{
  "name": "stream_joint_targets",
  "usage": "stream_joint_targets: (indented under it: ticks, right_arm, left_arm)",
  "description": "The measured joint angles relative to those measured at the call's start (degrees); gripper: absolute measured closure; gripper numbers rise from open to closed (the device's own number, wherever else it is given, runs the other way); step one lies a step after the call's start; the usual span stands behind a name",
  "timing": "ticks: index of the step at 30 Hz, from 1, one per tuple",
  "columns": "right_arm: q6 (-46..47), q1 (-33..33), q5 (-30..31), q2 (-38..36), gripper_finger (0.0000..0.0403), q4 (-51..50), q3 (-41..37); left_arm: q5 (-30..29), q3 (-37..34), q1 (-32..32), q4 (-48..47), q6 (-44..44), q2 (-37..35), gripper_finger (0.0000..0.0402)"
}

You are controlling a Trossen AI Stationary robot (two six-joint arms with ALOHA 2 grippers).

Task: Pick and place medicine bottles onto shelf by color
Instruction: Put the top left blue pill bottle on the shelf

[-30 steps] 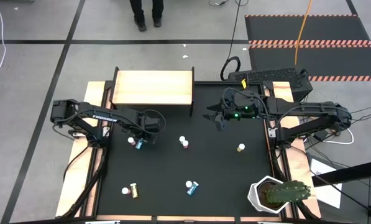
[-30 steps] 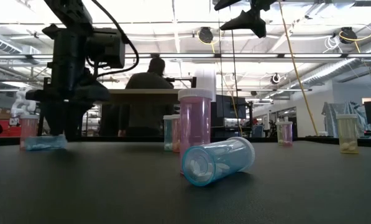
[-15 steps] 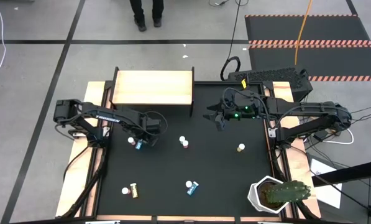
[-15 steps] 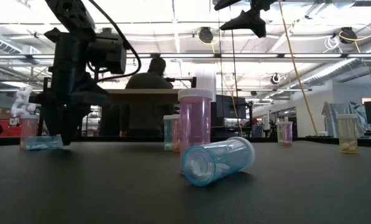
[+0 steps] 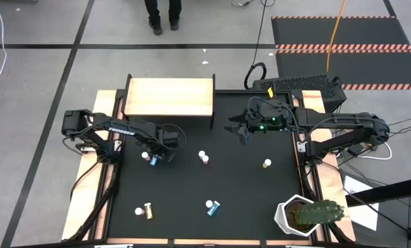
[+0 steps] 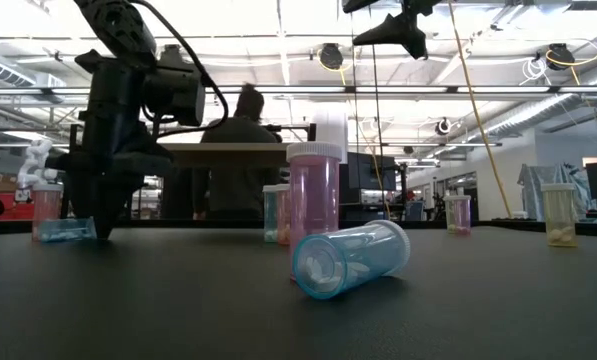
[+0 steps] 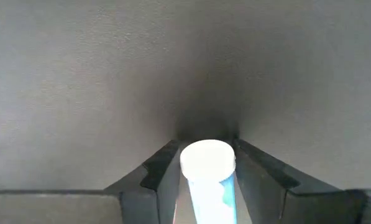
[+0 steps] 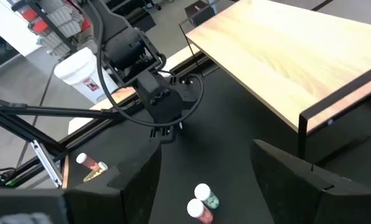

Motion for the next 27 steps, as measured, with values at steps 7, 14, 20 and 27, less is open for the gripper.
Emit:
stream_joint_targets:
  ticks: [7, 14, 20, 27]
  right_arm:
    - [0.4, 0.0, 0.0, 0.0, 0.0163, -0.1, 0.0]
    - [0.4, 0.0, 0.0, 0.0, 0.0163, 0.3, 0.0]
    - [1.0, 0.6, -0.3, 0.0, 0.0163, 5.6, 0.0]
    - [7.3, 3.1, -0.7, 2.3, 0.0163, 7.0, 0.0]
  left_arm:
    - [0.0, 0.0, 0.1, -0.1, 0.0, -0.1, 0.0297]
    - [3.0, 0.0, 0.1, -0.6, -0.2, -1.4, 0.0264]
    - [3.4, 1.4, 0.1, -0.5, -2.4, -9.2, 0.0282]
    - [-0.6, 7.2, -0.5, 4.0, 3.4, -20.6, 0.0286]
